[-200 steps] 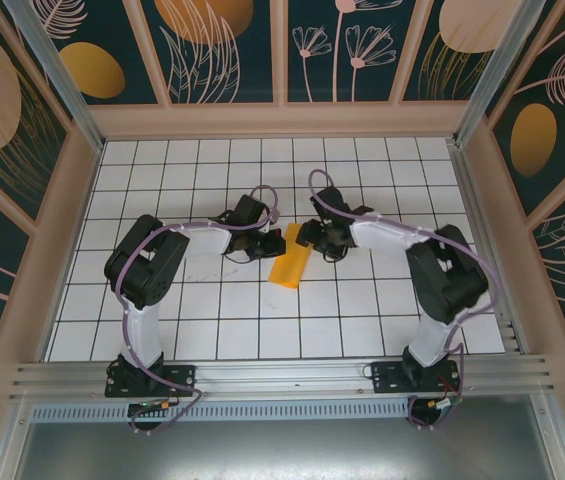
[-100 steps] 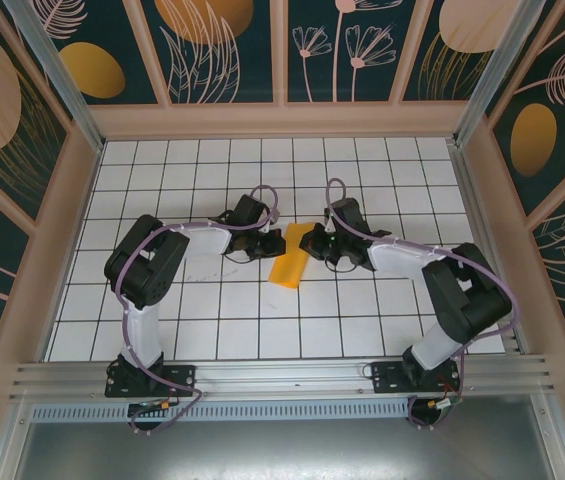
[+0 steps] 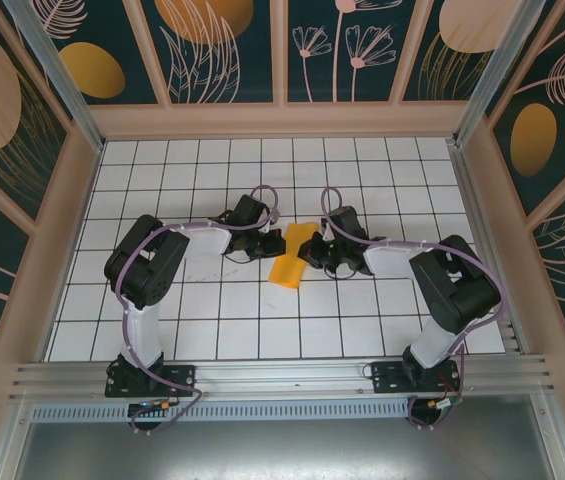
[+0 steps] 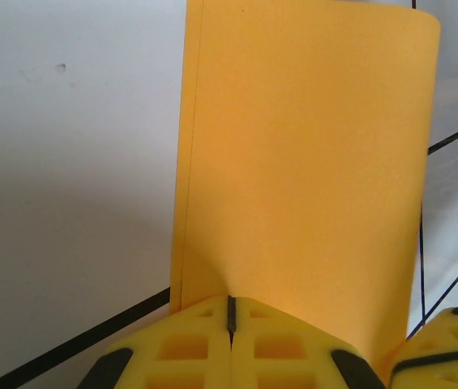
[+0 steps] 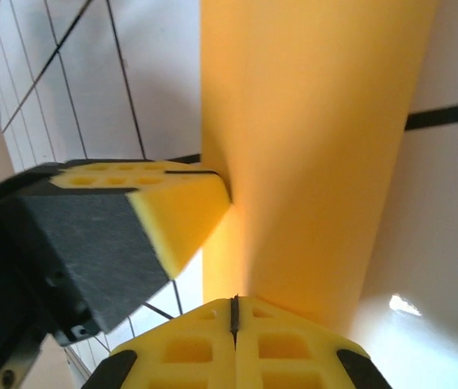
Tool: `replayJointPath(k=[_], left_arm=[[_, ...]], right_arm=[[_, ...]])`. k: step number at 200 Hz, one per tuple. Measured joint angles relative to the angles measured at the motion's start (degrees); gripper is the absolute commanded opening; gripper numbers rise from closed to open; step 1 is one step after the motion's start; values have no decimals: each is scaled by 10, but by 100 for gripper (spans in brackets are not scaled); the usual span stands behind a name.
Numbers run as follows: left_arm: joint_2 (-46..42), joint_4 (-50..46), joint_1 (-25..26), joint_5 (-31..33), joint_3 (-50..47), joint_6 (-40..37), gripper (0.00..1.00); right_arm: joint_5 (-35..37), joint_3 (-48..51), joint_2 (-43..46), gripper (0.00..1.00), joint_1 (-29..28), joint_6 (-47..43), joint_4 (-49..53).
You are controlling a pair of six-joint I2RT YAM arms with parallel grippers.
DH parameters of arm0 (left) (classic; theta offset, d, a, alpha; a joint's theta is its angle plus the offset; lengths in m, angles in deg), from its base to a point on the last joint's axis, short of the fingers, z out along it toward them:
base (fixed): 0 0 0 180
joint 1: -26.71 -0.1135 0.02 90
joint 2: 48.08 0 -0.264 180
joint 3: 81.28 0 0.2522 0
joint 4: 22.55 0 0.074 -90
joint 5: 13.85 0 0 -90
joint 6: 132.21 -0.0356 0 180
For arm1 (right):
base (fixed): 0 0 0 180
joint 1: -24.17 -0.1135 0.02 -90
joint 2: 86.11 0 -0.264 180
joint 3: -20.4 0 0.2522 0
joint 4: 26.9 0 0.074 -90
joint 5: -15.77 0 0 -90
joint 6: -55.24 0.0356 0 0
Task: Fold a paper plane with a square sheet of paper (pick it up from the middle)
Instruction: Fold the square sheet of paper in half at the center of the table.
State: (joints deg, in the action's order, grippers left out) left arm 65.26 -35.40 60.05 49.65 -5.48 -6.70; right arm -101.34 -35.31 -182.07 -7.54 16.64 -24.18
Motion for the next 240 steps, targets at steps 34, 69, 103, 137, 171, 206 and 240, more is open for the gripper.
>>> replayJointPath(k=[34, 69, 103, 137, 171, 206, 240], left_arm=[[0, 0, 0, 0, 0, -2, 0], [1, 1, 0, 0, 0, -4, 0], [1, 1, 0, 0, 0, -4, 0], [1, 1, 0, 0, 0, -4, 0], [1, 2, 0, 0, -1, -4, 0], [1, 4, 0, -2, -2, -4, 0], [1, 5, 0, -2, -2, -5, 0]], right_arm=[[0, 30, -6, 0, 0, -4, -8], [-2, 43, -16, 0, 1, -6, -25], [-2, 50, -14, 0, 1, -9, -38], [-2, 53, 14, 0, 1, -16, -29], [-20, 54, 38, 0, 1, -11, -52], [-28, 69, 24, 0, -4, 0, -73], [-30, 103, 5, 0, -5, 0, -91]])
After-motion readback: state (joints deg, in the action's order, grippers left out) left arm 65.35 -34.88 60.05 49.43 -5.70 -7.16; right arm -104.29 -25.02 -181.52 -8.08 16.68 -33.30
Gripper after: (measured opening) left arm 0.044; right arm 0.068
